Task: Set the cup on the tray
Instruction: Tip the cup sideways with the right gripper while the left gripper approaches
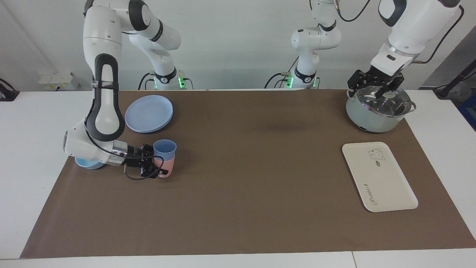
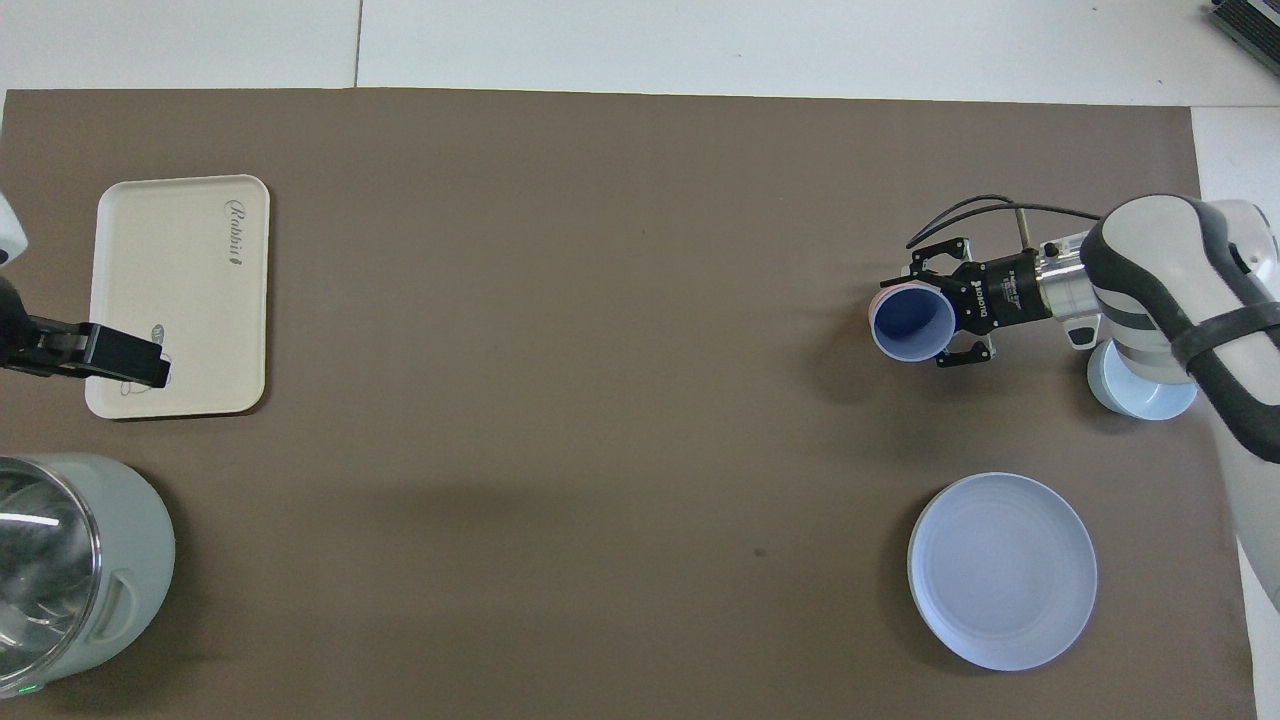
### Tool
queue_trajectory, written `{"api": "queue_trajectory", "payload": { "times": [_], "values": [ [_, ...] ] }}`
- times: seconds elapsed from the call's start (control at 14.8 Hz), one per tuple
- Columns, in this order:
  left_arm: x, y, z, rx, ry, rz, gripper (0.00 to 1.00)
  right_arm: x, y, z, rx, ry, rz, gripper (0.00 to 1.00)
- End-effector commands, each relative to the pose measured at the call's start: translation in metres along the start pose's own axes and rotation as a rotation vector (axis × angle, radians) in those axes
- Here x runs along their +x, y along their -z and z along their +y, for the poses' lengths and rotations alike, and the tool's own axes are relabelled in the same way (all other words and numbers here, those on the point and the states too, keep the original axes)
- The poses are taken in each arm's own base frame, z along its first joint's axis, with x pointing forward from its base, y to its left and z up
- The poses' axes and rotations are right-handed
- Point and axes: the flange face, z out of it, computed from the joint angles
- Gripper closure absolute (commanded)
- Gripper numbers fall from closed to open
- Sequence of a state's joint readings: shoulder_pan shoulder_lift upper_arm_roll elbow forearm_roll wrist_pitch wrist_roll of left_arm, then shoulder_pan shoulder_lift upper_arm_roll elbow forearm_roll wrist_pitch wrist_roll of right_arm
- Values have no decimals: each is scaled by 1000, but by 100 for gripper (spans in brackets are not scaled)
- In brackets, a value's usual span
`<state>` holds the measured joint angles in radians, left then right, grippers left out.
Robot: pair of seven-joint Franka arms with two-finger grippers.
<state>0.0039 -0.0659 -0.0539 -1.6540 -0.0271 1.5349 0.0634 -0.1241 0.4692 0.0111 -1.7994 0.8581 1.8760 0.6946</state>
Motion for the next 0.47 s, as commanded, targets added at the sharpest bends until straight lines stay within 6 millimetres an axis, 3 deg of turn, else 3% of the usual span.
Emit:
{"api": "queue_trajectory", "payload": {
  "times": [0.0,0.27,0.34,0.41],
  "values": [
    [-5,0,9,-48,91,26,0,-49,-5,6,1,-1,-23,100],
    [-1,-4,25,-229,220,67,0,-115,-25,-8,-34,-67,-14,100],
    [0,-4,36,-263,248,76,0,-133,-32,-10,-45,-84,-12,100],
    [2,-4,61,-270,265,86,0,-151,-38,-14,-49,-105,-8,100]
  ]
}}
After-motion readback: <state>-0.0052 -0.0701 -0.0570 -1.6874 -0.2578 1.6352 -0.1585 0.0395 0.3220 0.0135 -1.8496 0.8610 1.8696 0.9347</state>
